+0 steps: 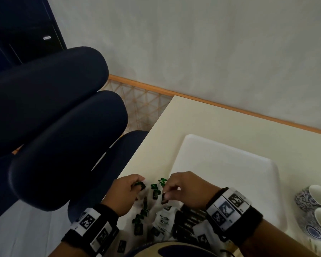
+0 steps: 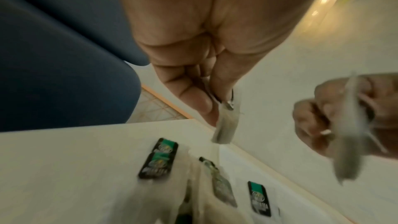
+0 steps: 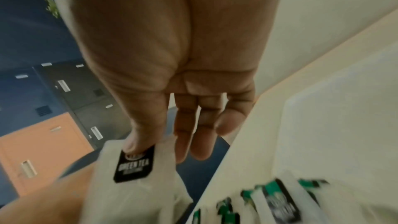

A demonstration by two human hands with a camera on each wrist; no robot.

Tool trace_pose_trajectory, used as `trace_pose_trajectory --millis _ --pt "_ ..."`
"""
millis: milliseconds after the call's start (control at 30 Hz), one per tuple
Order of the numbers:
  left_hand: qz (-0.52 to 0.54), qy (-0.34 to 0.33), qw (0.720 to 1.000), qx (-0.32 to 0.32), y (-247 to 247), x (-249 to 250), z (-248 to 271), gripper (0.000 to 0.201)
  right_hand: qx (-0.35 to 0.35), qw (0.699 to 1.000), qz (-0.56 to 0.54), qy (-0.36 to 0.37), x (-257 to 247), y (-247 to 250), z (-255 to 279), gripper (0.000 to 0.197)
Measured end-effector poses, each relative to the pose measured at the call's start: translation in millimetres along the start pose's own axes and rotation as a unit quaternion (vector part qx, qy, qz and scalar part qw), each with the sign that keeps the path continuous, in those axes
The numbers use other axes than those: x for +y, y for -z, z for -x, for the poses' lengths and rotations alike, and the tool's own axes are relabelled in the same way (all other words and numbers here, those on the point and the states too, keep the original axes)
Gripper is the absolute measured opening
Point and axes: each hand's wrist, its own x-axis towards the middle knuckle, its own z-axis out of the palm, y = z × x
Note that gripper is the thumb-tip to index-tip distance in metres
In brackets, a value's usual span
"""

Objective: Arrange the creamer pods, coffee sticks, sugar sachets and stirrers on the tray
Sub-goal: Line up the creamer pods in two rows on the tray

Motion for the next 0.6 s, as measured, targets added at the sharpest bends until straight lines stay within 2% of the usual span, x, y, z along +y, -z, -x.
trace_pose_trajectory --millis 200,367,467,533,600 --pt "0.0 -0.058 0.996 -0.072 -4.9 41.0 -6.5 0.033 0.063 0.996 -0.03 0.048 -3.5 16.4 -5.1 0.011" --pt "0.021 -0.104 0.989 -0.098 -11.5 62.2 -8.6 0.052 0.101 0.994 -0.046 0.018 1.3 17.7 1.1 0.006" --pt "0.011 -0.077 0.991 -0.105 -18.0 59.3 -15.1 0.047 0.163 0.986 -0.01 -0.021 7.5 25.6 7.3 0.006" --pt "-0.084 -0.052 0.99 -0.102 -25.8 53.8 -21.2 0.035 0.203 0.978 0.003 -0.05 14.3 31.7 13.0 0.012" --pt "-0.205 -0.055 0.972 -0.102 -36.9 47.0 -25.9 0.03 0.237 0.968 -0.011 -0.08 21.6 35.2 19.6 0.02"
